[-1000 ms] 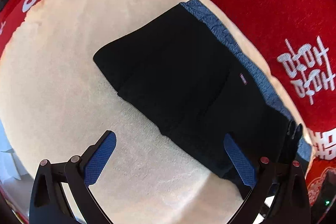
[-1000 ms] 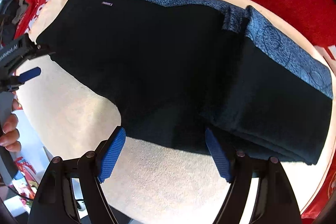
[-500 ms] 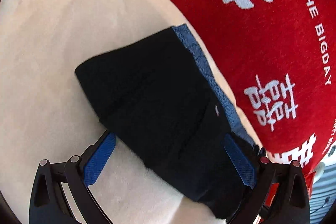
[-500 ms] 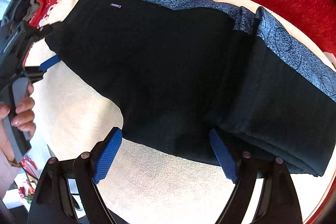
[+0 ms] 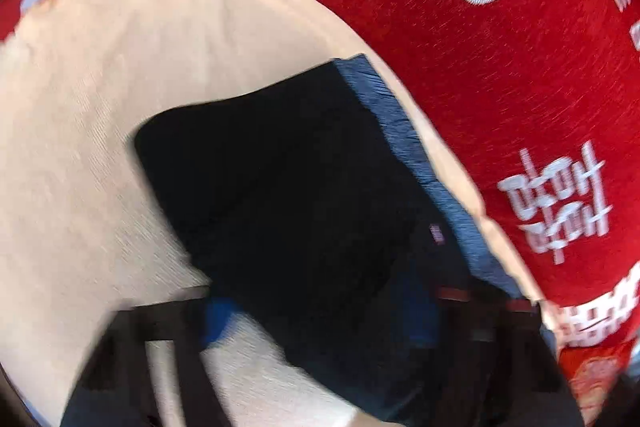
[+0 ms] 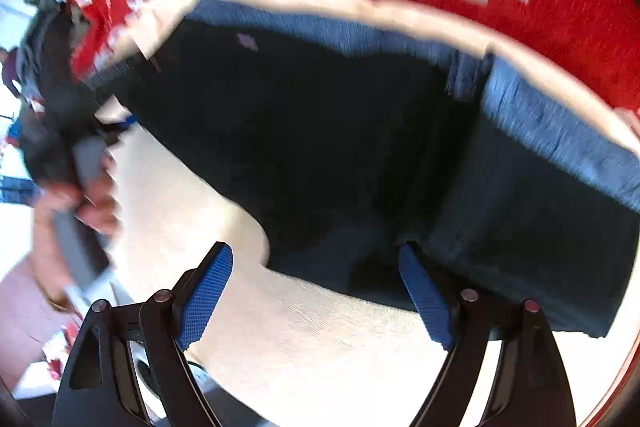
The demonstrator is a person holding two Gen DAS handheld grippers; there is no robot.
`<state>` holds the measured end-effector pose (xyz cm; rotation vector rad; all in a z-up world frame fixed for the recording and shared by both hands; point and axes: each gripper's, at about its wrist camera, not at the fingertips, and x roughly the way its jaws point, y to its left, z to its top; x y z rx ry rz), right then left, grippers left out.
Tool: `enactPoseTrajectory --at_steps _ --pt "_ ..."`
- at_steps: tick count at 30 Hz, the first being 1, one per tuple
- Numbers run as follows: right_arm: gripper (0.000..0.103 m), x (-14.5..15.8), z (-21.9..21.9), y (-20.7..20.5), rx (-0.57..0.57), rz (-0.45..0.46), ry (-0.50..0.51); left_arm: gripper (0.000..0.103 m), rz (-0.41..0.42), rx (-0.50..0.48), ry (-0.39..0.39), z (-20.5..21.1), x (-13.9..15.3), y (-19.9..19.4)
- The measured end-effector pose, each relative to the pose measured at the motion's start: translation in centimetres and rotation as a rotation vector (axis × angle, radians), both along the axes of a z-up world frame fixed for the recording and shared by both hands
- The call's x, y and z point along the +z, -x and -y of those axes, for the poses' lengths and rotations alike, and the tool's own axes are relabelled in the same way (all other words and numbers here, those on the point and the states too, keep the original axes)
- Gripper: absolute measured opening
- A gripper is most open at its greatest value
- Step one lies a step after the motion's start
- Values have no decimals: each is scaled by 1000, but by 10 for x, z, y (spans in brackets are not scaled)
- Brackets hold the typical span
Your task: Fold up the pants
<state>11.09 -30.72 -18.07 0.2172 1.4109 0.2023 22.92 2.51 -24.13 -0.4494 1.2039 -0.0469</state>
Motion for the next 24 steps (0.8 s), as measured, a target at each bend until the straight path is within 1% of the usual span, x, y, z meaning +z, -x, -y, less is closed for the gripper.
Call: enactPoseTrajectory --at_steps 2,3,4,5,6,7,8,9,10,11,12,13,15,16,18,20,21,23,24 --pt "88 25 3 -21 -17 31 -29 38 22 -34 -38 6 4 -1" --pt "88 31 2 -28 -22 31 -44 38 45 -65 -85 13 8 1" --pt "88 39 1 -44 -26 29 -64 38 87 -125 -176 27 14 5" --pt "89 47 -2 -65 -24 22 -86 38 117 -165 -237 37 18 9" --pt "91 52 -8 -81 -12 15 -105 38 159 -221 -316 50 23 16" --pt "92 55 -19 -104 13 -4 -120 38 183 -251 -355 58 25 20" --pt "96 56 -29 -120 35 -26 -124 38 206 -285 -398 67 27 25" --pt "97 55 -44 -142 74 -73 -126 38 218 -301 -423 71 27 27" --pt "97 53 -60 -155 97 -101 -127 38 233 -321 -453 76 28 30" --pt "97 50 -81 -175 139 -135 -133 38 240 -331 -469 76 28 31" --pt "97 47 -96 -186 171 -160 -129 38 248 -341 -483 76 29 32" --pt "97 41 -119 -200 216 -202 -108 38 256 -349 -494 78 29 33" --pt "97 30 -151 -215 287 -265 -92 38 266 -363 -513 76 31 36" --pt "97 26 -168 -220 315 -281 -85 38 270 -369 -523 75 33 37" --pt "97 23 -205 -231 396 -291 -19 38 280 -376 -537 77 34 39" --pt "97 11 -236 -231 503 -327 79 38 284 -377 -543 78 34 42" --pt "97 2 -246 -230 539 -359 122 38 287 -377 -546 79 34 43" --pt "97 -18 -255 -228 575 -421 202 38 293 -380 -555 81 34 45" --pt "93 -24 -256 -225 578 -435 220 38 297 -384 -561 82 35 45"
